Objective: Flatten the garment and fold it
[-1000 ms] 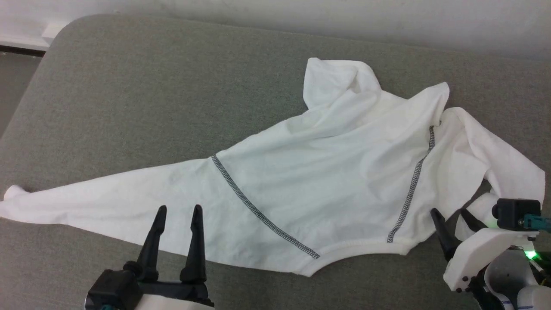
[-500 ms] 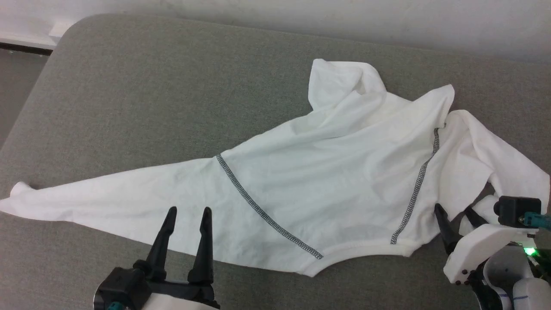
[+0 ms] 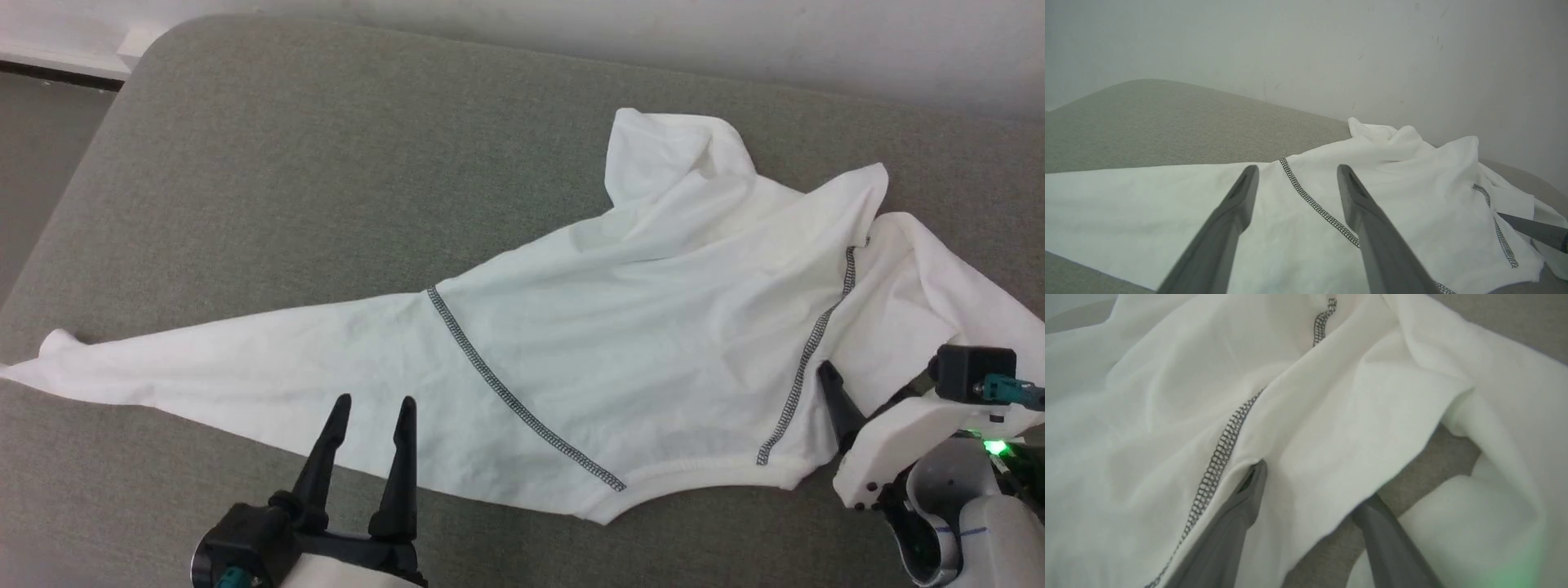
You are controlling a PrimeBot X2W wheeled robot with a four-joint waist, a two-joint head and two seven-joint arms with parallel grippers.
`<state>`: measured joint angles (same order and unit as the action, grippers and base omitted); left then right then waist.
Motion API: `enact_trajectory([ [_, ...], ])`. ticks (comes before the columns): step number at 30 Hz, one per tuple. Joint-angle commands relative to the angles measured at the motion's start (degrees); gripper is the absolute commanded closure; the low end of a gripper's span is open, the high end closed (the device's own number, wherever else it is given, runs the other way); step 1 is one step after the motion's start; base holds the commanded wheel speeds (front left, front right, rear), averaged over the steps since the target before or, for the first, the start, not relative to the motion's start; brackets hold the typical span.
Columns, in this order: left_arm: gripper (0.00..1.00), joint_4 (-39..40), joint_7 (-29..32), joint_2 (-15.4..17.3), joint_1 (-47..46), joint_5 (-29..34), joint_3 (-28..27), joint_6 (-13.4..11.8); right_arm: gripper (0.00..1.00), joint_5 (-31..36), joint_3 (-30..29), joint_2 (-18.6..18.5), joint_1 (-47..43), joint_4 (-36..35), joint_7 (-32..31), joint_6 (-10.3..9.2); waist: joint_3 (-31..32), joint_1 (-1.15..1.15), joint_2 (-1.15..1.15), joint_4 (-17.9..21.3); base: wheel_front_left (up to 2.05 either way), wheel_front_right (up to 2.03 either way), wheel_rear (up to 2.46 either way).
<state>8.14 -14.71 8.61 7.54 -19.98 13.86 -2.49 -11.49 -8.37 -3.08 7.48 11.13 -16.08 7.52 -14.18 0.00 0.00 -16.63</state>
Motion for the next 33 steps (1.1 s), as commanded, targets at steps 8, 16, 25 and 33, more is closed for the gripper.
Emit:
enact_trajectory([
  [8,0.00,-1.4,0.6,0.6,-2.3,0.2,0.8,1.0,1.00,1.0,0.2,0.2,4.4,5.4,5.1,-0.03,0.0,0.00,0.00,0.7,0.00,0.00,0.00],
  [16,0.00,2.8,15.7,10.8,-0.6,4.0,4.9,5.1,1.00,0.8,-0.1,0.2,3.8,6.1,7.1,-0.03,1.4,0.00,0.00,1.5,0.00,0.00,0.00],
  [25,0.00,4.1,29.1,17.2,-3.7,4.3,12.4,9.0,1.00,0.0,0.2,0.2,3.8,5.4,7.4,-0.03,0.5,0.00,0.00,2.8,0.00,0.00,0.00],
  [33,0.00,-4.3,29.7,19.0,-10.7,5.6,18.8,9.8,1.00,0.0,0.5,0.2,4.3,3.9,6.6,-0.03,-1.0,0.00,0.00,4.1,0.00,0.00,0.00],
])
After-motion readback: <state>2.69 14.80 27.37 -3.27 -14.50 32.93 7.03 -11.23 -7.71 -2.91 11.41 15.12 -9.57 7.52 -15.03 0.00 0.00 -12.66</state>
